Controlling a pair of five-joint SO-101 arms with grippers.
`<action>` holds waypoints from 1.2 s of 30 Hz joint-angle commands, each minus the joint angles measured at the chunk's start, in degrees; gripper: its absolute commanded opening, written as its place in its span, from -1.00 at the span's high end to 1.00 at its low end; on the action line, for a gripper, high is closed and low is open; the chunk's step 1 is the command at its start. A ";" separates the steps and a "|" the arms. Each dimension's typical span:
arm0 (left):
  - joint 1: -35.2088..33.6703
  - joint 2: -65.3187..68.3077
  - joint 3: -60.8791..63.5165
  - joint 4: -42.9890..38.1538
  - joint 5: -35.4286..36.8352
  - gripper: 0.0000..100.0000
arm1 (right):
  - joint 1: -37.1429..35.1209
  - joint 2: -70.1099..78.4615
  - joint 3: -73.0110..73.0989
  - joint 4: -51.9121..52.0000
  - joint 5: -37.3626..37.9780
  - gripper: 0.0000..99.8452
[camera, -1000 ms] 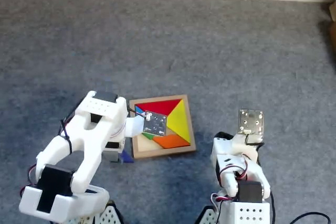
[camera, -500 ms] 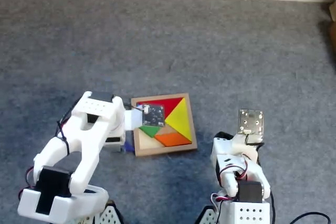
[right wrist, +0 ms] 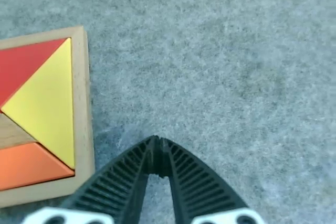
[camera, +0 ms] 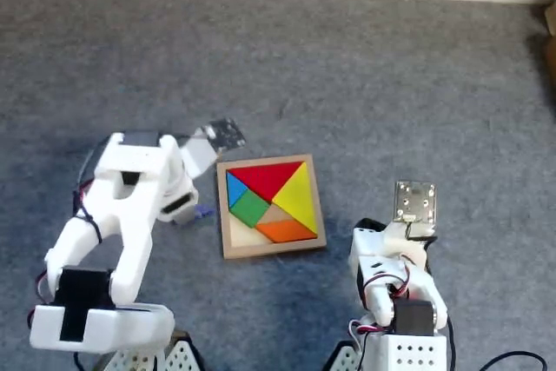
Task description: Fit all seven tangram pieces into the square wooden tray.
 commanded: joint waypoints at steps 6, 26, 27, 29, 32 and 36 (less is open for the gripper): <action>1.71 -0.40 -11.56 12.57 -3.96 0.55 | 1.01 -0.48 8.22 -1.63 -0.44 0.98; 0.40 -0.22 3.82 -10.37 -34.90 0.45 | 1.01 -0.48 8.22 -1.63 -0.44 0.98; 0.40 -0.22 4.35 -11.43 -34.90 0.45 | 1.01 -0.48 8.22 -1.63 -0.44 0.98; 0.40 -0.22 5.41 -13.54 -34.90 0.45 | 1.01 -0.48 8.22 -1.63 -0.44 0.98; 0.40 1.19 6.37 -15.65 -34.99 0.45 | 1.01 -0.48 8.22 -1.63 -0.44 0.98; 0.31 6.20 2.51 -15.65 -34.90 0.45 | 1.01 -0.48 8.22 -1.63 -0.44 0.98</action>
